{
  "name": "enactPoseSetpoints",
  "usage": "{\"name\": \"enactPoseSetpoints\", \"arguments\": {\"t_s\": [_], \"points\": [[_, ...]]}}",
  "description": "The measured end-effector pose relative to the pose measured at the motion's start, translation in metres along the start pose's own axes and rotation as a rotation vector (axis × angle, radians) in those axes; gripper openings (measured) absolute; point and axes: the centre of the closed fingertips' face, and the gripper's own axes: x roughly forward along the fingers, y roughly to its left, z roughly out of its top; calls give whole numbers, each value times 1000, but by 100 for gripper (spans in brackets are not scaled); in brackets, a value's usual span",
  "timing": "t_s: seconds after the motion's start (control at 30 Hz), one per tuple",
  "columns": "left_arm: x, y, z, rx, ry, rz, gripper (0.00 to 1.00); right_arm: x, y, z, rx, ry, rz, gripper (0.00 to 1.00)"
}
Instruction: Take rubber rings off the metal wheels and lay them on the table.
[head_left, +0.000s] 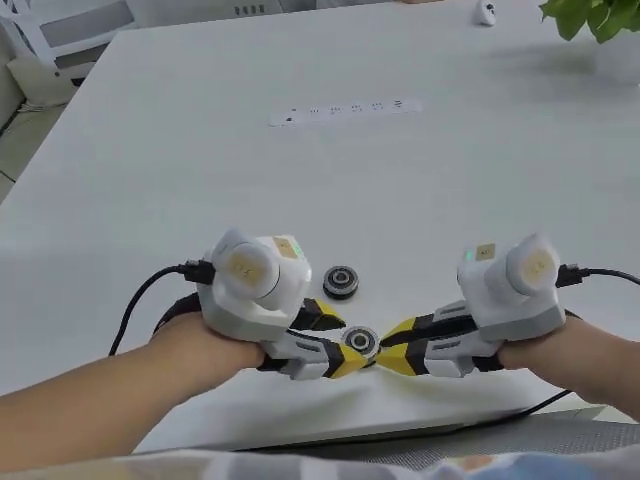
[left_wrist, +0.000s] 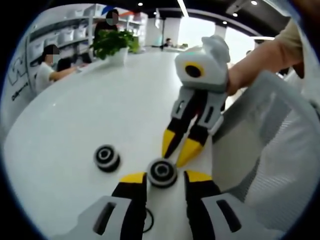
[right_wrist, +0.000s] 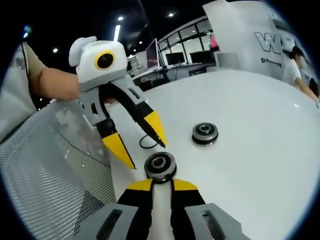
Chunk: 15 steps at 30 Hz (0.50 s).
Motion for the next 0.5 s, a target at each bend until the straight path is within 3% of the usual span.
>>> {"name": "enactPoseSetpoints", "arguments": {"t_s": [0.5], "points": [[9, 1, 0, 19, 8, 10, 19, 1, -1, 0, -8, -10, -8, 8]]}}
